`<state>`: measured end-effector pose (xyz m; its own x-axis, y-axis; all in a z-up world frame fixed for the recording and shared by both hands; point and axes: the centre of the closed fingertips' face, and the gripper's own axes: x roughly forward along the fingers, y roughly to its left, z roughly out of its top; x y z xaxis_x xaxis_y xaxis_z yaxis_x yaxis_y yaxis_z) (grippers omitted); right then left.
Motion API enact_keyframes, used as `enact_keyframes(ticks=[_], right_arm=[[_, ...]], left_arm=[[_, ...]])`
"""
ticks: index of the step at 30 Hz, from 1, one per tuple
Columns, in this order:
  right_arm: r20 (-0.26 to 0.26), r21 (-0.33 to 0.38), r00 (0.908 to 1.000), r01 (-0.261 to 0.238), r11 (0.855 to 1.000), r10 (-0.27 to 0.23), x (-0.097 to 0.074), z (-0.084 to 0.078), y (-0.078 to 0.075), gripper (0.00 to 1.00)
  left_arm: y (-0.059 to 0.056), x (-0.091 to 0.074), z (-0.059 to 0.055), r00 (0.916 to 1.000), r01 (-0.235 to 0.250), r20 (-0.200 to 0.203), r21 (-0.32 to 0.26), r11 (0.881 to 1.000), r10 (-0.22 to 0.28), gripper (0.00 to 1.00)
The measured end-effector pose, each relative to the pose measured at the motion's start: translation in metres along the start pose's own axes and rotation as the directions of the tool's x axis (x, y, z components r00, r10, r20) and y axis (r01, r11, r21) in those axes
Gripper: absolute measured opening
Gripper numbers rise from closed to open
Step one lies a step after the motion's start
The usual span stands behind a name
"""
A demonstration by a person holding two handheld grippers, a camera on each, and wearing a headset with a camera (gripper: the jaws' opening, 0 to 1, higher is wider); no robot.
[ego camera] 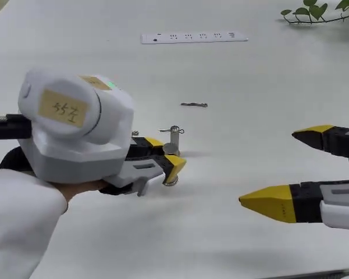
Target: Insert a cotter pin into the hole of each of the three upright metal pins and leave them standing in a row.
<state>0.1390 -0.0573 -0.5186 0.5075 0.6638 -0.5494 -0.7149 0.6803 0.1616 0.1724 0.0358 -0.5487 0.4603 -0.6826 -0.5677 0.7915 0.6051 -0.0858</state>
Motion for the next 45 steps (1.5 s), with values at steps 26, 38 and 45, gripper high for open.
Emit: enact_keyframes(ticks=[26, 38, 45], right_arm=[[-0.018, 0.01, 0.9996, -0.02, 1.0, 0.02, 0.005, -0.002, 0.005, 0.93], [-0.029, 0.005, 0.9987, -0.042, 0.999, 0.042, 0.008, -0.003, 0.012, 0.93], [-0.025, 0.013, 0.9986, -0.046, 0.999, 0.046, 0.01, -0.002, 0.015, 0.93]], left_arm=[[0.003, 0.01, -0.01, 1.0, 0.005, 0.006, -0.02, 1.0, -0.005, 0.1], [0.004, 0.011, -0.015, 1.0, -0.004, 0.006, 0.02, 1.0, 0.004, 0.1], [0.006, 0.012, -0.018, 0.9999, -0.013, 0.006, 0.024, 1.0, 0.013, 0.1]])
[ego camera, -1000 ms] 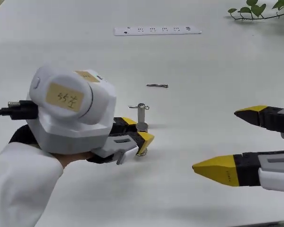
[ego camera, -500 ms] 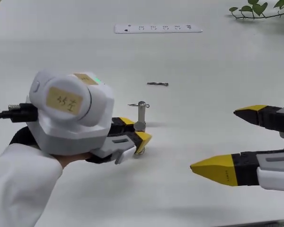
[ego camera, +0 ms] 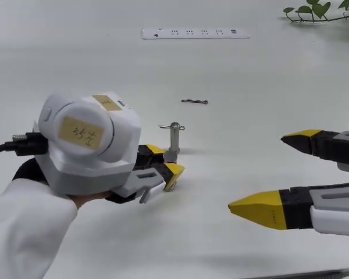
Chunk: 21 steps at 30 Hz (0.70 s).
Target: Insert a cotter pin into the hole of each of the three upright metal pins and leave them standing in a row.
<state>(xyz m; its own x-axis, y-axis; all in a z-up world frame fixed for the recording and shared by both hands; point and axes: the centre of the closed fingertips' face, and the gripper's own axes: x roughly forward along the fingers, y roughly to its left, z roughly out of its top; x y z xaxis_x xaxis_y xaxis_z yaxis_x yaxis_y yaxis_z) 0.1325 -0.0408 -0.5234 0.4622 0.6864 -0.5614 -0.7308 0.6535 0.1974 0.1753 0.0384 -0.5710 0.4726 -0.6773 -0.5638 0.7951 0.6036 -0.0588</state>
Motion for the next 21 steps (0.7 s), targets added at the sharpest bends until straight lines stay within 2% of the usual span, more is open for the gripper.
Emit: enact_keyframes(ticks=[8, 15, 21], right_arm=[[-0.007, -0.008, 1.0, -0.004, 1.0, 0.004, -0.0005, -0.0006, 0.0018, 0.93], [-0.009, -0.014, 0.9999, -0.008, 1.0, 0.008, 0.0001, 0.0003, 0.0033, 0.93], [-0.005, -0.013, 1.0, -0.006, 1.0, 0.006, -0.0005, 0.0011, 0.0039, 0.93]], left_arm=[[0.0021, 0.0005, -0.0008, 1.0, -0.001, 0.01, 0.004, 1.0, 0.001, 0.1], [-0.0004, -0.0022, -0.0033, 0.9997, -0.005, 0.022, 0.043, 0.999, 0.004, 0.1], [0.0008, -0.0019, -0.0031, 0.9994, -0.006, 0.034, 0.016, 1.0, 0.006, 0.11]])
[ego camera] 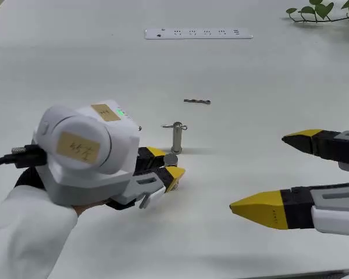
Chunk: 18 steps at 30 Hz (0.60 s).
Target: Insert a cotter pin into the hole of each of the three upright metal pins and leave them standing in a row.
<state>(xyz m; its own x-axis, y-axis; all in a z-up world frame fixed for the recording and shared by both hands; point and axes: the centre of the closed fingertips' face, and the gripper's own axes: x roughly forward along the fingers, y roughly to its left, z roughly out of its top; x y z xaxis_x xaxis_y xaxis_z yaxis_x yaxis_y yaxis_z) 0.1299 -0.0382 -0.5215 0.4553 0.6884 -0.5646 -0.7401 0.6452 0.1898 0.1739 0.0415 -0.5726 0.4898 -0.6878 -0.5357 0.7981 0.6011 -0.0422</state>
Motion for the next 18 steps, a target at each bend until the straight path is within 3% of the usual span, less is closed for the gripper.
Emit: enact_keyframes(ticks=[6, 10, 12, 18], right_arm=[[-0.005, -0.002, 1.0, 0.001, 1.0, -0.001, -0.001, -0.001, 0.0, 0.92], [-0.007, -0.007, 1.0, 0.0, 1.0, 0.0, -0.001, -0.001, 0.001, 0.92], [-0.008, -0.01, 1.0, -0.001, 1.0, 0.001, -0.002, 0.0, 0.001, 0.92], [-0.021, -0.021, 0.9998, -0.004, 1.0, 0.003, -0.002, -0.001, 0.0, 0.92]], left_arm=[[-0.001, -0.002, 0.001, 0.9997, 0.022, -0.002, -0.016, 1.0, -0.022, 0.11], [-0.003, -0.009, 0.005, 0.9987, 0.047, 0.02, 0.0, 0.999, -0.047, 0.15], [-0.01, -0.014, 0.001, 0.9954, 0.096, -0.005, 0.031, 0.995, -0.096, 0.19], [-0.017, -0.031, 0.006, 0.9899, 0.13, 0.057, 0.009, 0.991, -0.13, 0.45]])
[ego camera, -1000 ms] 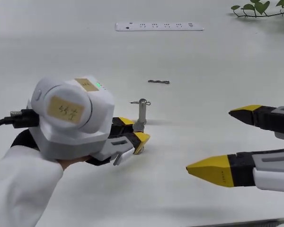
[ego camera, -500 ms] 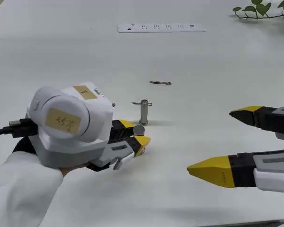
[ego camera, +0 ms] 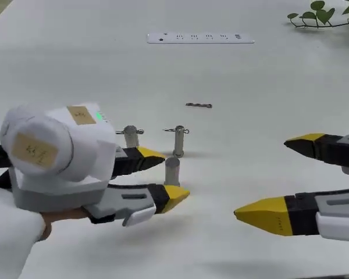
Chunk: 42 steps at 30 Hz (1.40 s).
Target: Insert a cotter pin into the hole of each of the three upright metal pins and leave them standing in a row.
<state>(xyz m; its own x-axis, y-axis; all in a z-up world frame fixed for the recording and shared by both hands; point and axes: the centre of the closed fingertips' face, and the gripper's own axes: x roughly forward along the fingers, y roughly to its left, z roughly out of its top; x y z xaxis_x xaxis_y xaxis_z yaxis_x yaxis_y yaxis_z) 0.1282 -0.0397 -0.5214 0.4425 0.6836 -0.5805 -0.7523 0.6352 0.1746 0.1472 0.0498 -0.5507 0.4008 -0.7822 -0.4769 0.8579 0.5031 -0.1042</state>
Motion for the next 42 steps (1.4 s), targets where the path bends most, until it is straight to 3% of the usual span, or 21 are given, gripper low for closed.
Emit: enact_keyframes(ticks=[4, 9, 13, 18, 20, 24, 28, 33, 36, 41, 42], right_arm=[[-0.007, -0.003, 1.0, 0.001, 1.0, -0.001, -0.001, 0.0, -0.002, 0.91], [-0.031, -0.009, 0.9995, 0.001, 1.0, -0.002, 0.0, -0.003, -0.006, 0.91], [-0.041, -0.018, 0.9992, 0.002, 1.0, -0.002, 0.0, -0.002, -0.009, 0.9], [-0.056, -0.036, 0.9984, -0.002, 0.999, 0.0, 0.001, -0.001, -0.013, 0.88], [-0.065, -0.037, 0.9978, -0.014, 0.999, 0.011, 0.0, 0.0, -0.015, 0.86], [-0.063, -0.058, 0.9979, -0.018, 0.998, 0.015, -0.001, 0.006, -0.023, 0.8], [-0.092, -0.122, 0.9952, -0.044, 0.992, 0.033, -0.003, 0.013, -0.032, 0.67], [-0.121, -0.231, 0.9926, -0.038, 0.972, 0.01, 0.0, 0.031, -0.053, 0.64], [-0.143, -0.241, 0.9895, -0.059, 0.969, 0.025, 0.003, 0.036, -0.061, 0.59], [-0.181, -0.294, 0.9833, -0.071, 0.953, 0.017, 0.011, 0.044, -0.081, 0.51], [-0.195, -0.322, 0.9808, -0.071, 0.944, 0.007, 0.015, 0.047, -0.09, 0.5]], left_arm=[[-0.018, -0.01, 0.01, 0.9947, 0.085, 0.063, -0.069, 0.994, -0.081, 0.58], [-0.031, -0.019, 0.012, 0.9912, 0.119, 0.067, -0.078, 0.99, -0.114, 0.79], [-0.035, -0.024, 0.007, 0.9913, 0.127, 0.045, -0.077, 0.989, -0.123, 0.95], [-0.035, -0.028, 0.005, 0.9916, 0.124, 0.053, -0.107, 0.987, -0.118, 0.99], [-0.029, -0.029, 0.004, 0.9954, 0.087, 0.052, -0.138, 0.987, -0.081, 0.99], [-0.029, -0.033, 0.004, 0.9955, 0.083, 0.057, -0.141, 0.987, -0.075, 0.99], [-0.028, -0.035, 0.004, 0.9957, 0.074, 0.065, -0.148, 0.986, -0.065, 0.99], [-0.029, -0.038, 0.003, 0.9962, 0.067, 0.066, -0.169, 0.983, -0.057, 0.99], [-0.029, -0.038, 0.009, 0.9942, 0.064, 0.099, -0.221, 0.973, -0.043, 0.99], [-0.02, -0.043, 0.008, 0.9941, 0.039, 0.107, -0.239, 0.97, -0.013, 0.99], [-0.018, -0.043, 0.008, 0.994, 0.034, 0.109, -0.244, 0.969, -0.007, 0.99]])
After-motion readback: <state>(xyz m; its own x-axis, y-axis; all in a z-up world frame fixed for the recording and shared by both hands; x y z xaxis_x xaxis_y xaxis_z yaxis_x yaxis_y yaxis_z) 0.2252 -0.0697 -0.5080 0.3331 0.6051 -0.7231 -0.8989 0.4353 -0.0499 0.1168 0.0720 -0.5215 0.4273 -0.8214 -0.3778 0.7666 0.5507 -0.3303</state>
